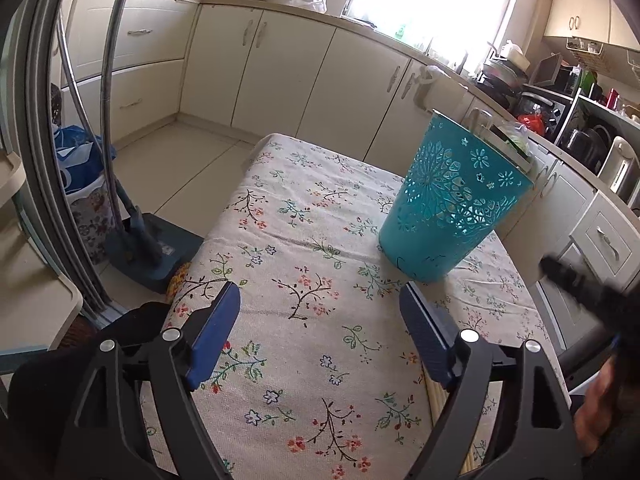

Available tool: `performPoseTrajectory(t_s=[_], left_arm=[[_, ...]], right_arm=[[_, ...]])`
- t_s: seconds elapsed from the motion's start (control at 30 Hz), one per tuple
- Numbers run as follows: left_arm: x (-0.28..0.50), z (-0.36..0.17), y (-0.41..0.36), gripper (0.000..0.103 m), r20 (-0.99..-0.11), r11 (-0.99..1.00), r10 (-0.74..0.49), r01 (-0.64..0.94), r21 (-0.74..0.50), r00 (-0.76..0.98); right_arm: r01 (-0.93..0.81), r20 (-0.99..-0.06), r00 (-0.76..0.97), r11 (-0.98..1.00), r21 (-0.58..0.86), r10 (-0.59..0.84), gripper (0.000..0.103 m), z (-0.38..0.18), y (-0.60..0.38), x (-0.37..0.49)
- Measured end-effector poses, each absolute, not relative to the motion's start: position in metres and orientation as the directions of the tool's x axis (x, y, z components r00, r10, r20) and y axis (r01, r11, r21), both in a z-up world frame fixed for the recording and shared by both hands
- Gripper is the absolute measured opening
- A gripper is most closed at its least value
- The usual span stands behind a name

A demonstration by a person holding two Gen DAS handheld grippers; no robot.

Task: Organize utensils
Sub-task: 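Bring both grippers back to the chopstick pile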

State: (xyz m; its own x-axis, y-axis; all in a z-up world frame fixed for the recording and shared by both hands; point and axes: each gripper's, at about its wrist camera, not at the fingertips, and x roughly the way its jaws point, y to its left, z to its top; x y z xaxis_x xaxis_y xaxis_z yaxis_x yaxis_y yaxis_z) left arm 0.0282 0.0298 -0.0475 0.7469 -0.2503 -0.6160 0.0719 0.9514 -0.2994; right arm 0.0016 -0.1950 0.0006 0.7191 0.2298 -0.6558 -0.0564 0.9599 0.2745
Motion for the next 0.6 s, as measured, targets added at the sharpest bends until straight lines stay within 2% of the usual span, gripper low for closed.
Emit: performPoseTrajectory(t_s=[0.07,0.1,0.3,0.6], left_arm=[[0.024,-0.047,0.025,0.078,-0.624,0.954,-0.252,0.081,-0.289,0.74],[0.022,-0.047,0.024,0.078,-0.626,0.955,-0.252,0.085,-0.284,0.738],[0.013,-0.046,0.017,0.08,-0.644,0.963,-0.243,0.1,-0.251,0.726],[0.014,-0.051,0.012,0.081,-0.665,0.965,-0.243,0.106,-0.241,0.706]], right_arm=[[-0.068,-0.736,0.629,0.961,0.268,0.25,0.023,-0.032,-0.185,0.004],[-0.072,-0.749,0.616,0.964,0.257,0.246,0.021,-0.04,-0.18,0.003],[-0.081,-0.798,0.561,0.974,0.213,0.221,0.019,-0.07,-0.17,0.014],[-0.092,-0.782,0.569,0.965,0.246,0.254,0.019,-0.069,-0.169,0.01]])
